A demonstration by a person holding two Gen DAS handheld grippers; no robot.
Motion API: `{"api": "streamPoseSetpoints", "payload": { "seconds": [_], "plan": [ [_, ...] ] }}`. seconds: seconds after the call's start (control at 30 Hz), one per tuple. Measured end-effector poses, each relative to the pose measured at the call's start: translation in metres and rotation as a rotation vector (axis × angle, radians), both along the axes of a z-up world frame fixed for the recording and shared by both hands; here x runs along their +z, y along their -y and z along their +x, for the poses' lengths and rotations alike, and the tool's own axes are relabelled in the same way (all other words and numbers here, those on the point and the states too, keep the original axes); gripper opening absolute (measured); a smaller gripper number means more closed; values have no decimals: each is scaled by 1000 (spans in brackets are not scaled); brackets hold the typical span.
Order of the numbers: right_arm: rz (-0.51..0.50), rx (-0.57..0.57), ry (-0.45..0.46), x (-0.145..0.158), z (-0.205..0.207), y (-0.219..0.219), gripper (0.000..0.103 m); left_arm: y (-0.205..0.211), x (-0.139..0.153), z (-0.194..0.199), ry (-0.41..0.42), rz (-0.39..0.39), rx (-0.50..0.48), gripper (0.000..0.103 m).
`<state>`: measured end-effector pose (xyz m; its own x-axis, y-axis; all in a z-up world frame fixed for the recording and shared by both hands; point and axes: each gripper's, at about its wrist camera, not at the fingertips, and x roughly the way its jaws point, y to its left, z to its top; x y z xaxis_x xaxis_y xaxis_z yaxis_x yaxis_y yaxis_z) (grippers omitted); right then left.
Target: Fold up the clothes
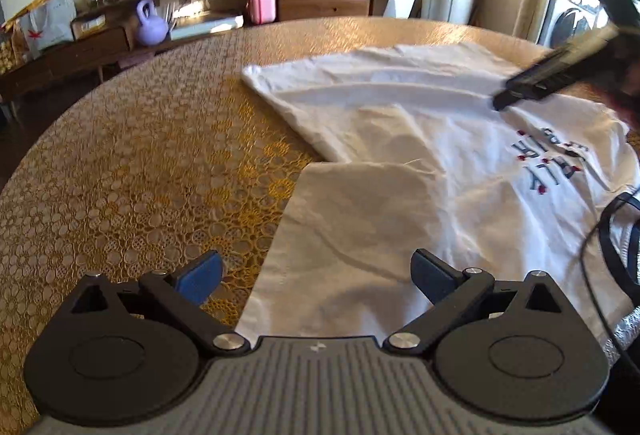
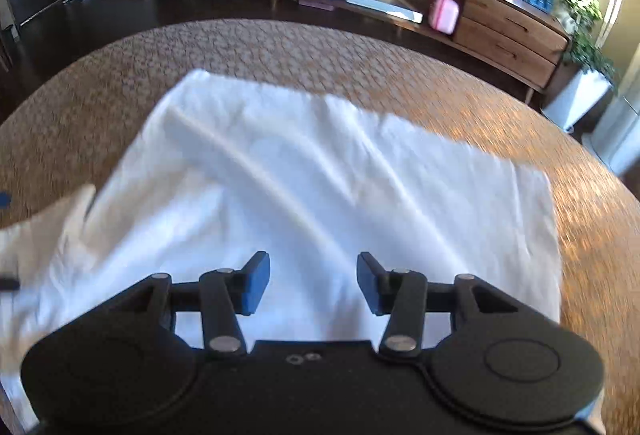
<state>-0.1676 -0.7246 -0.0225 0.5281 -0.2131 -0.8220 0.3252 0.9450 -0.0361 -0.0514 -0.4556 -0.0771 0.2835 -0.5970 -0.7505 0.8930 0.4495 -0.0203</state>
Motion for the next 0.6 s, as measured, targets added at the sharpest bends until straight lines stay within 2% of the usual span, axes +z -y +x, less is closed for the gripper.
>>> {"api": "streamPoseSetpoints", "payload": {
  "seconds": [0.1,0.2,0.3,0.33,0.37,0.43,0.5,0.6],
  "plan": [
    [13,-33,12,-6,-22,-6,103,3,-7,7,-65,21,12,86],
    [29,-47,40,-10,-38,-17,103,1,-9,1,-40,31,20,75],
    [6,-54,48,-15,-44,-26,103,1,-8,-6,-11,31,14,45],
    [-19,-67,51,-16,-45,-28,103,1,-7,-8,-4,30,12,28],
    [-42,-79,55,-17,-47,-30,103,1,-6,-11,3,29,10,19],
    [-80,-114,66,-19,-54,-33,103,1,-6,-13,14,23,28,10],
    [-104,-152,67,-21,-69,-36,103,1,-5,-15,25,18,47,8],
    [-68,-171,74,-25,-88,-45,103,-18,-2,-7,49,21,106,8]
  ]
}}
